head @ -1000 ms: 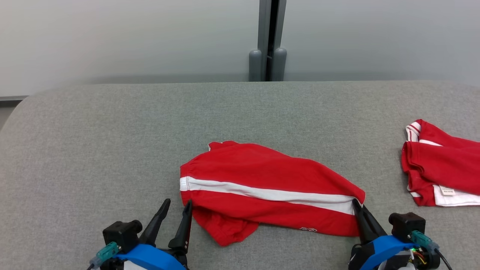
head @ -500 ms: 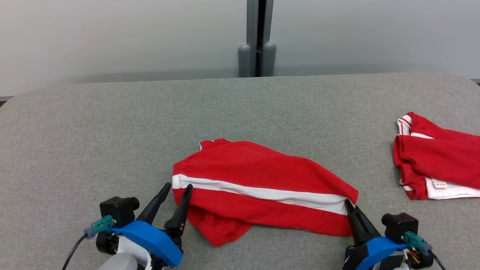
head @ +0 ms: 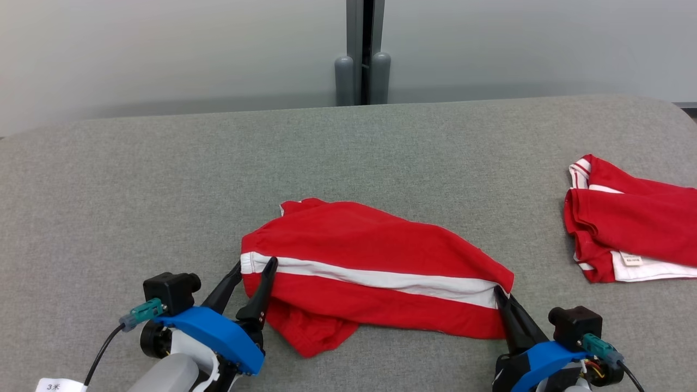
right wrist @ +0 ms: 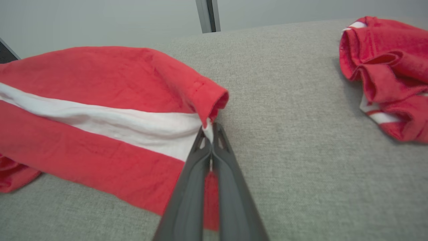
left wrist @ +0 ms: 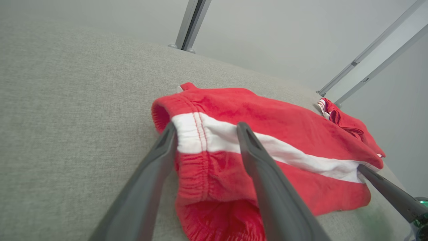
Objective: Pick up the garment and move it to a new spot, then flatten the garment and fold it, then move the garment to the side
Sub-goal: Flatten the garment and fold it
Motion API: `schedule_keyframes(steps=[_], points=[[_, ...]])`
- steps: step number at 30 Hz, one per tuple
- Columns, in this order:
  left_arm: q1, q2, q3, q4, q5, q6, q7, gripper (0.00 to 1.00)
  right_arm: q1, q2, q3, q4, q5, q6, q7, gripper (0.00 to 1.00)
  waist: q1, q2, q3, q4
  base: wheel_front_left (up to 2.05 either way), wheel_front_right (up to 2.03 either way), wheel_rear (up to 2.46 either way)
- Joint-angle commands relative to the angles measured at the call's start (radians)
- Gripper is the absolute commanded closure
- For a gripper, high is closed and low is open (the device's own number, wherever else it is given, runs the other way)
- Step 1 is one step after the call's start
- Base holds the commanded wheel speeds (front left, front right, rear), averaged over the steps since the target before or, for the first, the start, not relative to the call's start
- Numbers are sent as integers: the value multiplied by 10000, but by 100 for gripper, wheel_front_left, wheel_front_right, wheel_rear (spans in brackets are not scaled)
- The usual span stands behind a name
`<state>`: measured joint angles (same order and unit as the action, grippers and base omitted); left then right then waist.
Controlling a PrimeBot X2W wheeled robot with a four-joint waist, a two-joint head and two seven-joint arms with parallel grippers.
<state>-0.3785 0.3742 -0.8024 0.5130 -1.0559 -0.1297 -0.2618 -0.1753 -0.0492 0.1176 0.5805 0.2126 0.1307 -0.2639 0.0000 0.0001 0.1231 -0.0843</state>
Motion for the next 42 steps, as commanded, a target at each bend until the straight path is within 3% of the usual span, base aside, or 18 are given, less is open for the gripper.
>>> schedule_keyframes(steps=[1, 2, 8, 13, 20, 28, 35, 42], points=[[-143, 54, 20, -72, 2, -17, -42, 65, -70, -31, 2, -54, 10, 0, -1, 100, 0, -1, 22, 0, 0, 0, 0], [-170, 54, 130, -178, 52, -17, -42, 100, -82, -31, -3, -76, 14, 0, -1, 100, 0, -1, 38, 3, 0, 0, 0], [131, 111, 665, -851, 476, -17, -44, 100, -114, -29, 38, -530, 485, 0, -1, 100, 0, -1, -96, 145, 0, 0, 0], [-69, 307, 1060, -1986, 1113, -17, -44, 100, -320, -37, 263, -1639, 1220, 0, -1, 100, 0, -1, -532, 379, 0, 0, 0], [-1305, 1104, 1220, -3344, 1661, -17, -43, 100, -1316, -34, 241, -3139, 1486, 0, -2, 100, 0, -1, -1093, 537, 0, 0, 0], [-3026, 2127, 1103, -3727, 735, -17, 123, 100, -2815, -34, -31, -3968, 1565, 0, 761, 100, 0, -1, -1019, 405, 0, 0, 0], [-4350, 2489, 615, -3065, 271, -17, 284, 100, -4245, -32, 43, -3485, 1107, 0, 1380, 100, 0, -1, -23, 242, 0, 0, 0], [-6159, 2159, 754, -2005, 306, -17, -5, 100, -6744, -21, -252, -1724, 558, 2, 478, 100, 0, -1, 1122, 117, 0, 0, 0]])
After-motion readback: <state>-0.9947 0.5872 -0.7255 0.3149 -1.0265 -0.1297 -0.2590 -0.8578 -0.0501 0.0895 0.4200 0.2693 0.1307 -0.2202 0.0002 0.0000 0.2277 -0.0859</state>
